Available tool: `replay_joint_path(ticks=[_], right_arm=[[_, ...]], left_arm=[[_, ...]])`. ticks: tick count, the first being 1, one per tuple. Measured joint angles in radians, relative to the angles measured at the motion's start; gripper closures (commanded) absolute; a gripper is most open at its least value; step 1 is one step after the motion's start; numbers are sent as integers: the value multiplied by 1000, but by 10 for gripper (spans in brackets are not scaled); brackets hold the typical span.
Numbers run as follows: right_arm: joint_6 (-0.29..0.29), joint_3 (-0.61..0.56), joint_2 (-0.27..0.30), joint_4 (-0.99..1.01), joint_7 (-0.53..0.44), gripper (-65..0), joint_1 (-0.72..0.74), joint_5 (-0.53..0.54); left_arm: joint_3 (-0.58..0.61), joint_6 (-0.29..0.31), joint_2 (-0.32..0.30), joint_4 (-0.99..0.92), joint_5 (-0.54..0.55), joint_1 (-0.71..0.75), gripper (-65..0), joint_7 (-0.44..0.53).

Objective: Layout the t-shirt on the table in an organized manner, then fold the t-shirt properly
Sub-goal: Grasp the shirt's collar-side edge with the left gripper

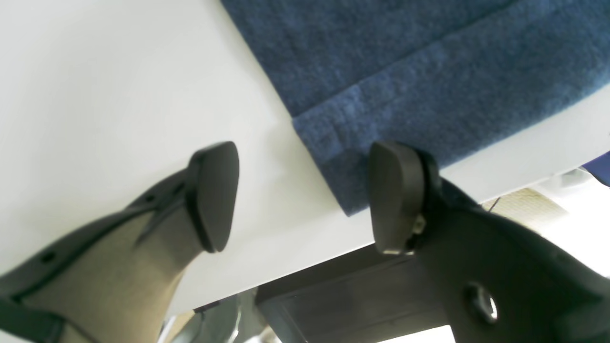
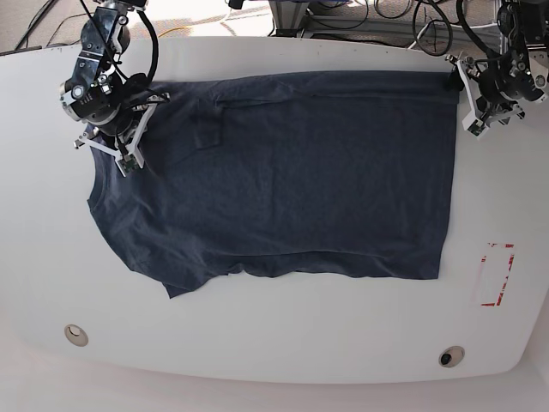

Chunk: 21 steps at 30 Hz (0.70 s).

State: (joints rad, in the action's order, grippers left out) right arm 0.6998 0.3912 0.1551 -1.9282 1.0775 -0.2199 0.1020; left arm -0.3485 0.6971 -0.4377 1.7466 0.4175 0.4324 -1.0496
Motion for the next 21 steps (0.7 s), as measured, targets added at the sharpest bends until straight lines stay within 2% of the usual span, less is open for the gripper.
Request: replay_joint_path(ticks=[5, 7, 13, 21], right_arm=[[0, 0, 0, 0, 0, -27, 0, 0], [0, 0, 0, 0, 0, -27, 0, 0], [0, 0, 0, 0, 0, -27, 0, 0], [0, 0, 0, 0, 0, -27, 0, 0]], left_arm=[[0, 0, 2, -27, 11, 0, -382, 3], [0, 0, 2, -27, 10, -1, -362, 2], [21, 3, 2, -27, 11, -2, -193, 4], [24, 3, 2, -27, 14, -3, -176, 14]])
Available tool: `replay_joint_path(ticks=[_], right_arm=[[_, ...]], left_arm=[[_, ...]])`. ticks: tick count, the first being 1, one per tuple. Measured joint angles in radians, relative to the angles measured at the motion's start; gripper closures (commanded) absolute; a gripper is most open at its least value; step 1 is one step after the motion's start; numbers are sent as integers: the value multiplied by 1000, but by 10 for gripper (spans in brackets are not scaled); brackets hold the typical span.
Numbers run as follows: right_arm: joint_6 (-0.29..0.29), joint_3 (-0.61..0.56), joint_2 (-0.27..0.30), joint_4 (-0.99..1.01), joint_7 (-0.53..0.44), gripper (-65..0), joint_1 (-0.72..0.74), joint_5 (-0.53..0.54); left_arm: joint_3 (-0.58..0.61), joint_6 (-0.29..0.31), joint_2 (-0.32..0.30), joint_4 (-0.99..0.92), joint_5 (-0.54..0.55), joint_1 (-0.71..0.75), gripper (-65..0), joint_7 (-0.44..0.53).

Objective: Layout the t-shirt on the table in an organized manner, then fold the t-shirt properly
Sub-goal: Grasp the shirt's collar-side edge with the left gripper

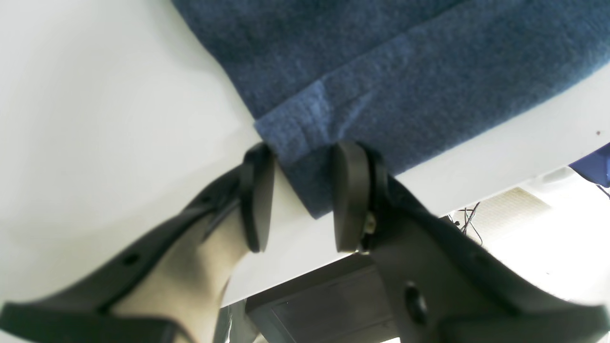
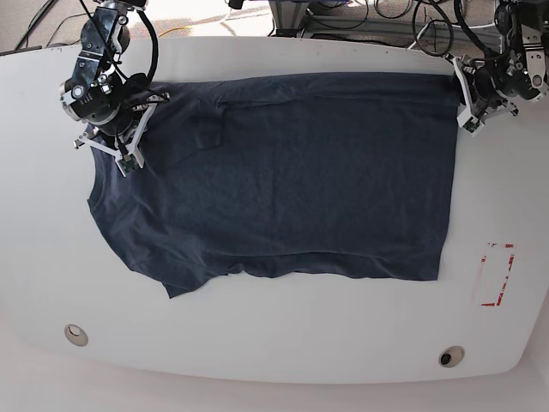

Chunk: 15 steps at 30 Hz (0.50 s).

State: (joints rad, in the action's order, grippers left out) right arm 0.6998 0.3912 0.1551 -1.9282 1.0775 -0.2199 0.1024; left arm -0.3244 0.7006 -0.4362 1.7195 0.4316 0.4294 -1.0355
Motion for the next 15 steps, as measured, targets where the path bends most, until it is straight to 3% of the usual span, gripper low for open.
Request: replay_joint_path(ticks=[7, 15], right_arm=[[0, 0, 0, 0, 0, -27, 0, 0], [0, 0, 0, 0, 0, -27, 0, 0]], left_arm=[[0, 0, 0, 2, 0, 0, -171, 0], [0, -1, 0, 41, -11, 2, -10, -13]])
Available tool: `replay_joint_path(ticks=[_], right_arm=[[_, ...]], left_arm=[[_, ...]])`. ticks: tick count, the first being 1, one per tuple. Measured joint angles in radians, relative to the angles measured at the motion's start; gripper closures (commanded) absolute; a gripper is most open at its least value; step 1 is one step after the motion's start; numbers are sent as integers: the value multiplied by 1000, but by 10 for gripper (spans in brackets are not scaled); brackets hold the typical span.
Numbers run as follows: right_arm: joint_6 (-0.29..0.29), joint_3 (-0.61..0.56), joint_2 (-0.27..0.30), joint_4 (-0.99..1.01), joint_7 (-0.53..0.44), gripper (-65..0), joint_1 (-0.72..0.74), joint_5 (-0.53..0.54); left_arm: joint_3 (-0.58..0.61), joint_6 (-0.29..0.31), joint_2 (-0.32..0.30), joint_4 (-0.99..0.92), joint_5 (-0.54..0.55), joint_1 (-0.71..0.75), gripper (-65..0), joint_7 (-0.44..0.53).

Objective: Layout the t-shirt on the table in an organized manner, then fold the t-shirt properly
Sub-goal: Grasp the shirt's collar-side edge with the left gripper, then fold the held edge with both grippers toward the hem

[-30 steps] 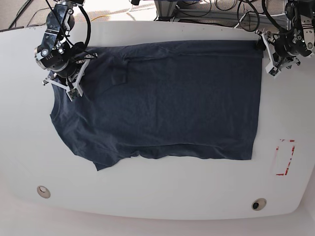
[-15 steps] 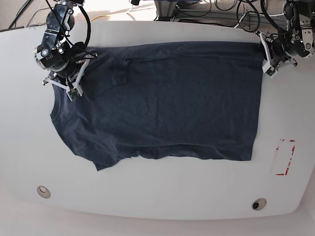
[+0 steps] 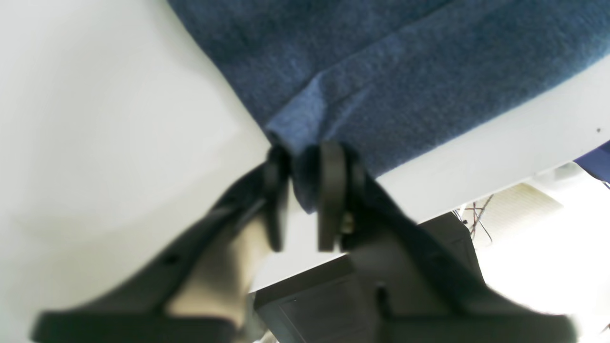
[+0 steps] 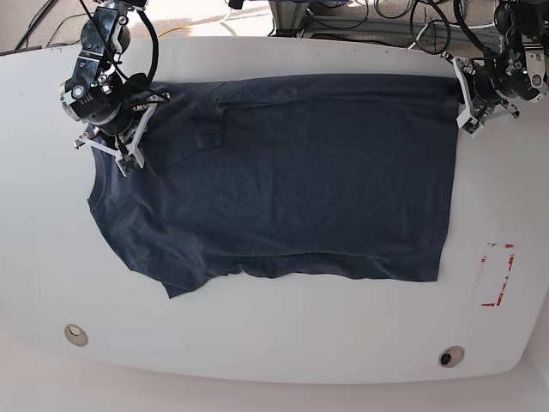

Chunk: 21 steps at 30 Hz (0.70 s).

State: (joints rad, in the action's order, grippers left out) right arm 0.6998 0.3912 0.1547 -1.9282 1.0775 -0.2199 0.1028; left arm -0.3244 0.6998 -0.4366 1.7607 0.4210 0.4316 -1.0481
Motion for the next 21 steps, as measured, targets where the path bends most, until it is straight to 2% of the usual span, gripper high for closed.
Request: replay_joint_path(ticks=[21], right_arm=[[0, 0, 0, 0, 0, -27, 0, 3]], left_arm=[[-35, 0, -4, 64, -1, -2, -3, -2]])
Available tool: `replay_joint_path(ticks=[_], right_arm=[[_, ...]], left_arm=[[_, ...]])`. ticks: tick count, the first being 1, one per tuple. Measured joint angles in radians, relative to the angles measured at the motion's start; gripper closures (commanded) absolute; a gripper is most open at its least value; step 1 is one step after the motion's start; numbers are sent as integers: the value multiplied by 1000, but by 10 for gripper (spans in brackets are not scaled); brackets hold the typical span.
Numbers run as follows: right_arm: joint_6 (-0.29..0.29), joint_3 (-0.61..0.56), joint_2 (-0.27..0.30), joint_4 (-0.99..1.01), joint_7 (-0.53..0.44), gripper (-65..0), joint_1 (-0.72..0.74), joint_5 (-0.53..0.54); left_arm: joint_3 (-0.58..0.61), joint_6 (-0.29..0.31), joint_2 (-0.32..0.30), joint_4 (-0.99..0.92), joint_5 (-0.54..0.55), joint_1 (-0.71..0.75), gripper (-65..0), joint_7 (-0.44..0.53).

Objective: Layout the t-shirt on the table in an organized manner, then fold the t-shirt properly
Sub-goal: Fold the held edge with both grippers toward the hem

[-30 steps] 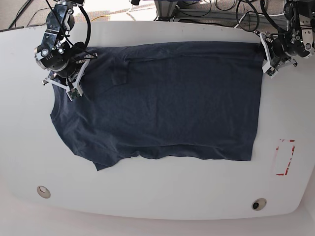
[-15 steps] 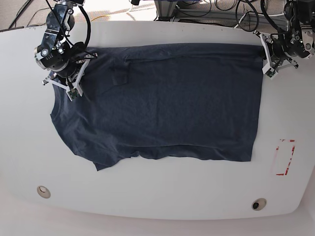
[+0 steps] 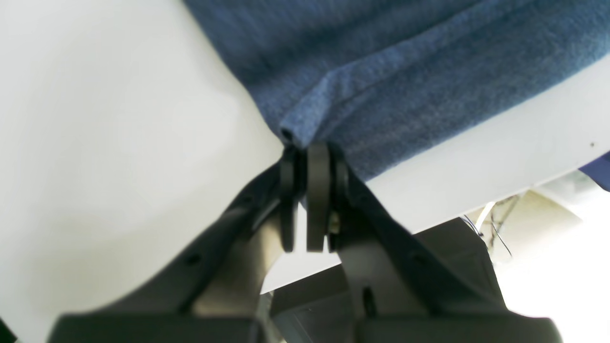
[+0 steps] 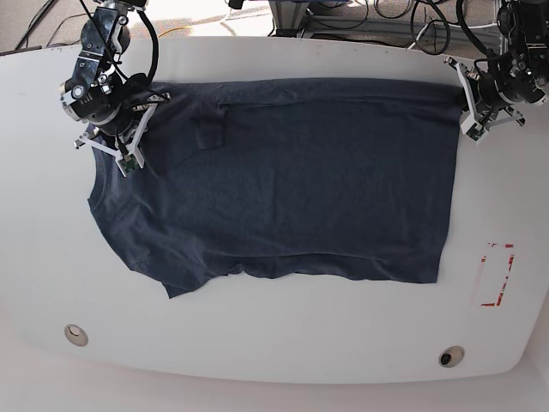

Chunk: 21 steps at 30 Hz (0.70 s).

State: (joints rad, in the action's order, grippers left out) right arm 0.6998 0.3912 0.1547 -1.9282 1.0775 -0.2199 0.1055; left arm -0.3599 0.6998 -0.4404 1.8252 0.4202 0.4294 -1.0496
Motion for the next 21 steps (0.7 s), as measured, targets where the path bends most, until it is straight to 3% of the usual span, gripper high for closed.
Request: replay_joint_path(ticks=[21], right_arm=[[0, -2, 1, 0, 23, -27, 85, -5]], left_arm=[[-12, 0, -23, 5, 5, -170, -3, -105]])
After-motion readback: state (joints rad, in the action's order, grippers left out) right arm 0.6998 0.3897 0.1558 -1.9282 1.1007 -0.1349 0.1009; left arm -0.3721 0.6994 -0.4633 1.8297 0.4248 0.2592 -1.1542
